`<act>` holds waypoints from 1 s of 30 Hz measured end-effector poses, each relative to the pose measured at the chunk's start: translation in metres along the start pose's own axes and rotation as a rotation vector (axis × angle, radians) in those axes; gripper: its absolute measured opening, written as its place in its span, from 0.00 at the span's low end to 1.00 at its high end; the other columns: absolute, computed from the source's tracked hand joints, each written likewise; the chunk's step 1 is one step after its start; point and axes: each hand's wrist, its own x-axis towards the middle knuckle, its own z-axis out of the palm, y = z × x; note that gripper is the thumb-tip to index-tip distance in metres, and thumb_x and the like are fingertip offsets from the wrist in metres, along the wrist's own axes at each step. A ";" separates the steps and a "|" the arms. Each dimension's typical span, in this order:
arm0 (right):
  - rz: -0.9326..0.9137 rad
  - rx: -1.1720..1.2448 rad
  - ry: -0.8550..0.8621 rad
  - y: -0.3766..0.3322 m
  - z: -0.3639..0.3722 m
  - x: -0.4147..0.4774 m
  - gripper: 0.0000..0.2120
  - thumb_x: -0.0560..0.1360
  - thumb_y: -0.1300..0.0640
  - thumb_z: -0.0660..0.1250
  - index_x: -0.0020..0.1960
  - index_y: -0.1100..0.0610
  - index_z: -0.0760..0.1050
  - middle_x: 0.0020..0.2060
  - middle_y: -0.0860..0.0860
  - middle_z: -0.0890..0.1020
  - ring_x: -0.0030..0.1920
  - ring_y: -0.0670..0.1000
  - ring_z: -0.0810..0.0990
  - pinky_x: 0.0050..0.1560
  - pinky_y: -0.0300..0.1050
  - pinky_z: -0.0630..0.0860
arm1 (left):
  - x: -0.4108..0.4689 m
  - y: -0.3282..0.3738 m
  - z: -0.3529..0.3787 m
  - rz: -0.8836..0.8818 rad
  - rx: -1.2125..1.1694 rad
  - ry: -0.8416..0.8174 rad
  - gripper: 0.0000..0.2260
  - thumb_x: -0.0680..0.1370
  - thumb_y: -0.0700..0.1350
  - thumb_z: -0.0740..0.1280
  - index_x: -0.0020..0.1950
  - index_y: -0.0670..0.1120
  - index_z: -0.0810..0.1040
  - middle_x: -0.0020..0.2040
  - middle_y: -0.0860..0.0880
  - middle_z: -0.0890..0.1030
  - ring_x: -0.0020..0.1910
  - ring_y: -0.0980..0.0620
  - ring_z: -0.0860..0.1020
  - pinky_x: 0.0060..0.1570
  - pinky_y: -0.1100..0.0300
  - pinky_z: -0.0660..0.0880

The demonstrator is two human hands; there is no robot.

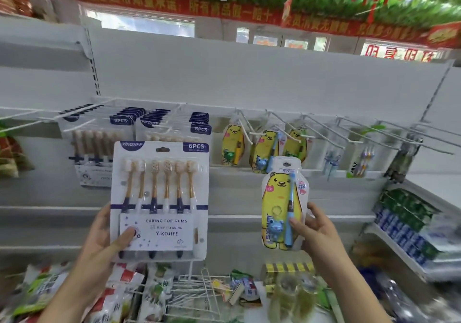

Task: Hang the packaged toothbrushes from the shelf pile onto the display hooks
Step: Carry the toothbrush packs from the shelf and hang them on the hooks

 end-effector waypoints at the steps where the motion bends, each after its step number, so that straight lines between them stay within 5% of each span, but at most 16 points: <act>1: -0.003 0.008 0.007 -0.003 -0.002 0.000 0.24 0.72 0.60 0.74 0.67 0.51 0.72 0.53 0.57 0.86 0.53 0.62 0.86 0.55 0.69 0.79 | 0.001 0.004 0.001 -0.006 -0.011 -0.006 0.28 0.69 0.51 0.78 0.64 0.69 0.72 0.61 0.58 0.83 0.59 0.53 0.82 0.60 0.46 0.77; 4: -0.031 0.003 0.004 -0.011 -0.006 0.003 0.41 0.57 0.42 0.84 0.66 0.50 0.73 0.54 0.56 0.86 0.53 0.62 0.86 0.55 0.71 0.78 | 0.009 0.004 -0.005 -0.013 -0.033 -0.044 0.49 0.54 0.63 0.85 0.72 0.65 0.69 0.67 0.51 0.81 0.65 0.43 0.79 0.67 0.36 0.71; 8: -0.042 0.024 0.009 -0.022 -0.011 0.012 0.46 0.51 0.38 0.85 0.64 0.50 0.74 0.53 0.57 0.86 0.52 0.62 0.86 0.46 0.62 0.83 | 0.019 0.006 0.005 -0.007 -0.039 -0.044 0.28 0.69 0.46 0.75 0.64 0.67 0.74 0.63 0.49 0.82 0.64 0.42 0.79 0.67 0.37 0.71; 10: -0.047 0.027 0.015 -0.028 -0.012 0.018 0.49 0.47 0.37 0.85 0.64 0.49 0.74 0.53 0.56 0.86 0.52 0.61 0.86 0.41 0.58 0.84 | 0.021 0.008 0.010 0.002 -0.002 -0.021 0.27 0.71 0.42 0.71 0.62 0.70 0.73 0.63 0.48 0.81 0.63 0.43 0.79 0.66 0.38 0.72; 14: -0.074 0.011 0.020 -0.030 -0.014 0.034 0.22 0.73 0.56 0.75 0.65 0.51 0.74 0.53 0.57 0.86 0.52 0.61 0.86 0.49 0.65 0.82 | 0.023 0.013 0.018 0.035 0.024 0.000 0.27 0.72 0.44 0.71 0.62 0.71 0.68 0.62 0.52 0.79 0.59 0.52 0.78 0.62 0.47 0.71; 17: -0.071 0.006 0.035 -0.031 -0.016 0.044 0.17 0.78 0.62 0.68 0.66 0.52 0.73 0.54 0.56 0.86 0.53 0.60 0.86 0.52 0.66 0.82 | 0.024 0.010 0.023 0.054 0.043 -0.022 0.28 0.77 0.40 0.69 0.65 0.68 0.65 0.57 0.58 0.77 0.54 0.60 0.76 0.65 0.49 0.68; 23: -0.082 -0.029 0.018 -0.032 -0.018 0.053 0.17 0.79 0.61 0.68 0.66 0.50 0.74 0.53 0.54 0.87 0.52 0.59 0.87 0.51 0.66 0.82 | 0.029 0.015 0.034 0.043 -0.004 -0.006 0.27 0.73 0.43 0.70 0.62 0.70 0.67 0.57 0.57 0.79 0.55 0.57 0.77 0.64 0.47 0.69; 25: -0.092 -0.032 0.011 -0.032 -0.020 0.057 0.15 0.79 0.62 0.67 0.63 0.49 0.75 0.51 0.52 0.87 0.49 0.57 0.87 0.45 0.62 0.84 | 0.031 0.014 0.040 0.043 -0.036 -0.002 0.28 0.75 0.40 0.71 0.65 0.67 0.67 0.58 0.55 0.80 0.56 0.55 0.78 0.66 0.46 0.69; 27: -0.094 -0.006 0.005 -0.032 -0.021 0.061 0.15 0.77 0.59 0.70 0.60 0.46 0.76 0.51 0.52 0.87 0.46 0.55 0.88 0.39 0.55 0.85 | 0.030 0.013 0.043 0.047 -0.023 -0.006 0.32 0.70 0.47 0.80 0.66 0.67 0.69 0.63 0.50 0.82 0.61 0.49 0.80 0.67 0.44 0.72; 30: -0.105 0.007 -0.051 -0.031 -0.018 0.064 0.33 0.57 0.43 0.82 0.59 0.45 0.77 0.53 0.53 0.87 0.48 0.57 0.88 0.37 0.54 0.85 | 0.027 0.015 0.039 0.031 -0.008 -0.008 0.42 0.53 0.62 0.85 0.64 0.69 0.71 0.62 0.52 0.84 0.59 0.52 0.83 0.61 0.50 0.76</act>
